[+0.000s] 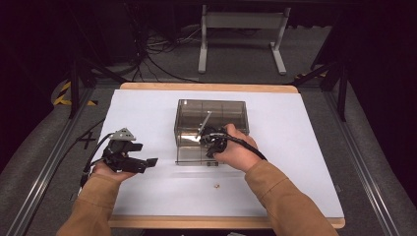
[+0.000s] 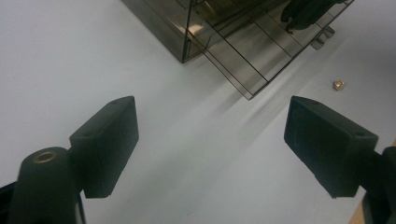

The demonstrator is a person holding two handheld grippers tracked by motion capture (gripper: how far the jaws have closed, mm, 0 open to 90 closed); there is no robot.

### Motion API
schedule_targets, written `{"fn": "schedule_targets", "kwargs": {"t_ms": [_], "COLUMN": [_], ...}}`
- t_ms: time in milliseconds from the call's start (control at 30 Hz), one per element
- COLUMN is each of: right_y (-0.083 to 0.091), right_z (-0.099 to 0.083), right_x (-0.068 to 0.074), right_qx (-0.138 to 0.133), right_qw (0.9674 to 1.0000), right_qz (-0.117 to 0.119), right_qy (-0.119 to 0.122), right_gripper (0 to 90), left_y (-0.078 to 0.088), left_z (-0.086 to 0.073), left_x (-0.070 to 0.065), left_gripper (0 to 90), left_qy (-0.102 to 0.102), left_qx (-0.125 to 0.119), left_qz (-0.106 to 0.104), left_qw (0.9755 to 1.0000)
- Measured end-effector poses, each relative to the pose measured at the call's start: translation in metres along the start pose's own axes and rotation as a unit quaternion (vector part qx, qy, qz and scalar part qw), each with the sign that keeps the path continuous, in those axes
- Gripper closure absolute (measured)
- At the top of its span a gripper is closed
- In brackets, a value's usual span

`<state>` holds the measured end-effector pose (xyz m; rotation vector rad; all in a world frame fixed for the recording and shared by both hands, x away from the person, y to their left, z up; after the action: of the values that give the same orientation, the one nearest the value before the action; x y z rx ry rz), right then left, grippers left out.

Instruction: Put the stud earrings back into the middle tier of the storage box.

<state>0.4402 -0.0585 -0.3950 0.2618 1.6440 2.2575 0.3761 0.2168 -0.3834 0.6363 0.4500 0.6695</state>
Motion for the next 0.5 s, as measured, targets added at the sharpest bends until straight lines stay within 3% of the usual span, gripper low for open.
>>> {"fn": "schedule_targets", "kwargs": {"t_ms": [500], "right_y": [0.017], "right_z": [-0.001], "right_x": [0.004], "right_qx": [-0.029], "right_qw": [0.9995], "right_qz": [-0.01], "right_qy": [0.005], "right_gripper": [78.5], "left_y": [-0.001], "left_z": [0.0], "left_x": [0.0], "left_gripper": [18.2], "left_qy": [0.0], "left_qx": [0.002], "left_qz": [0.001], "left_qw": [1.0]}}
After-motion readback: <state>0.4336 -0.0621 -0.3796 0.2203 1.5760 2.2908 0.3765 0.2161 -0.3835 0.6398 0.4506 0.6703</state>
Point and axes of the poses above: each handheld gripper's, and its own axes: y roughly backward along the jaws, z roughly out of its top, x roughly to its left, the point moved 2 cm from there along -y, roughly forward along the jaws, and after that the axes turned 2 degrees about -x, right-handed, at the moved point
